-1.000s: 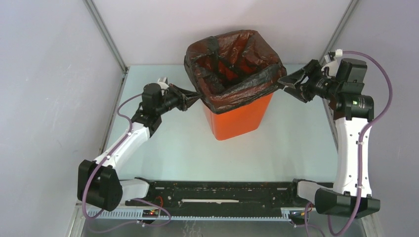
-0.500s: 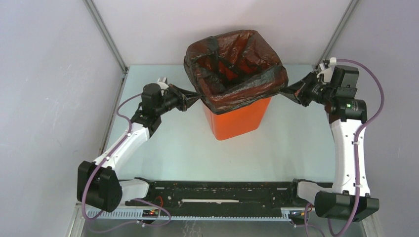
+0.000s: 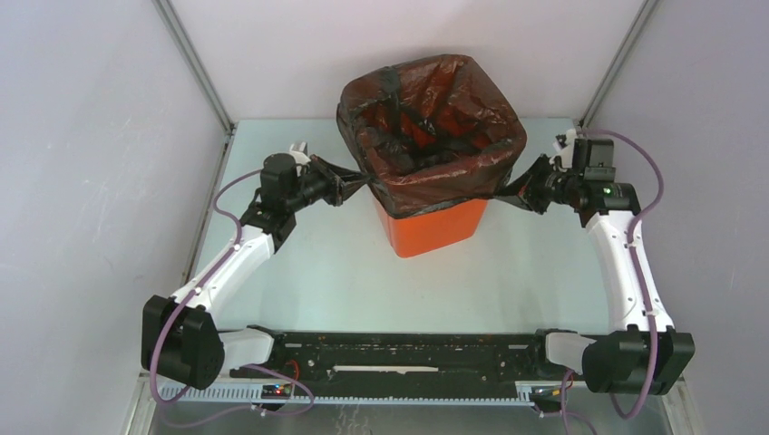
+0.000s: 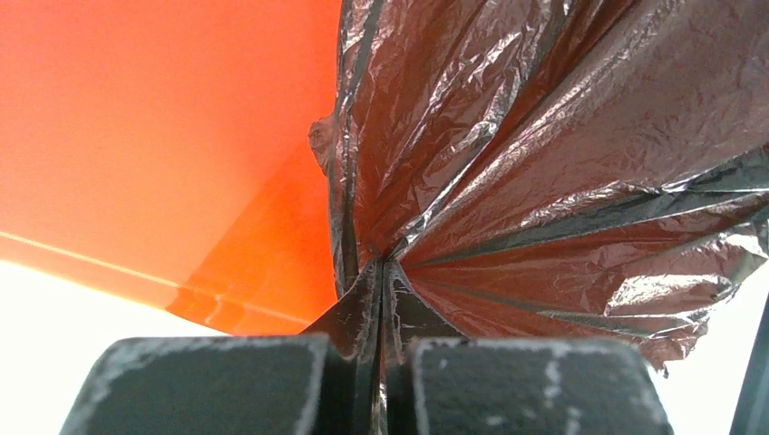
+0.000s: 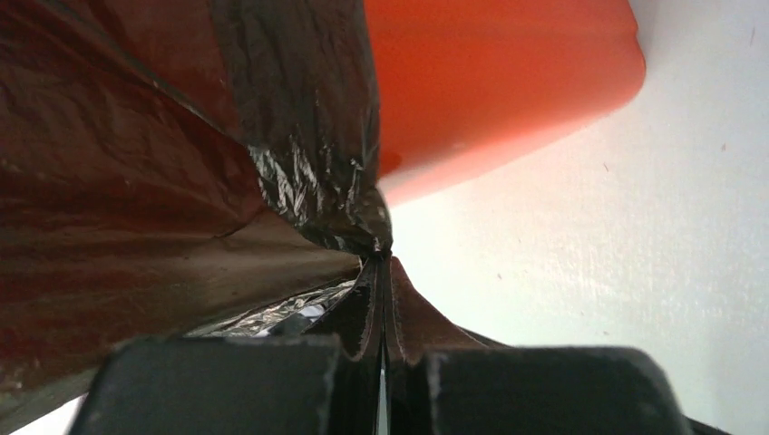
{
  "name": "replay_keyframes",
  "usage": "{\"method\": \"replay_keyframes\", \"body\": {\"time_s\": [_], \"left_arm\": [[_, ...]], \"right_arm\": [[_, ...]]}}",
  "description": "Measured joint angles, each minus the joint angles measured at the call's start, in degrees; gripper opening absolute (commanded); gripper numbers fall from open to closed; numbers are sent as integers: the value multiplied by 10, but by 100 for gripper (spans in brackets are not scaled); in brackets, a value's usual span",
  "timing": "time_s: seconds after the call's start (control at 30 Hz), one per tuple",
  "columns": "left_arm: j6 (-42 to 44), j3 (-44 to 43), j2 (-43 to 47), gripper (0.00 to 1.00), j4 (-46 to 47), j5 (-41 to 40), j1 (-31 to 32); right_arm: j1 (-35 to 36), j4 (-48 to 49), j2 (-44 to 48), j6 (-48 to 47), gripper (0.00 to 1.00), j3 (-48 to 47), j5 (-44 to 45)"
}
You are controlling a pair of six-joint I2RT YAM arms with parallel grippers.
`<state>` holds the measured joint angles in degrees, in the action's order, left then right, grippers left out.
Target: Put the trash bags into the trash bin
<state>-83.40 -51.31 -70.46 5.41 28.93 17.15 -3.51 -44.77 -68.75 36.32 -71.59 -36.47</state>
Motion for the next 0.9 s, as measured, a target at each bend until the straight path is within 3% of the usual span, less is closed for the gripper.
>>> {"method": "replay_keyframes", "body": {"time_s": [0.63,0.67,0.9], "left_arm": [[121,15,-16,0,-108,-16,6],[128,15,-23,2,-113,-15,6],[195,-4,-25,33,-202,-23,4]], "right_arm": [[49,-11,-54,-78,0,19,63],[50,-11,-56,-80,0,20,64],[41,-13,-37,-83,29,21,65]]}}
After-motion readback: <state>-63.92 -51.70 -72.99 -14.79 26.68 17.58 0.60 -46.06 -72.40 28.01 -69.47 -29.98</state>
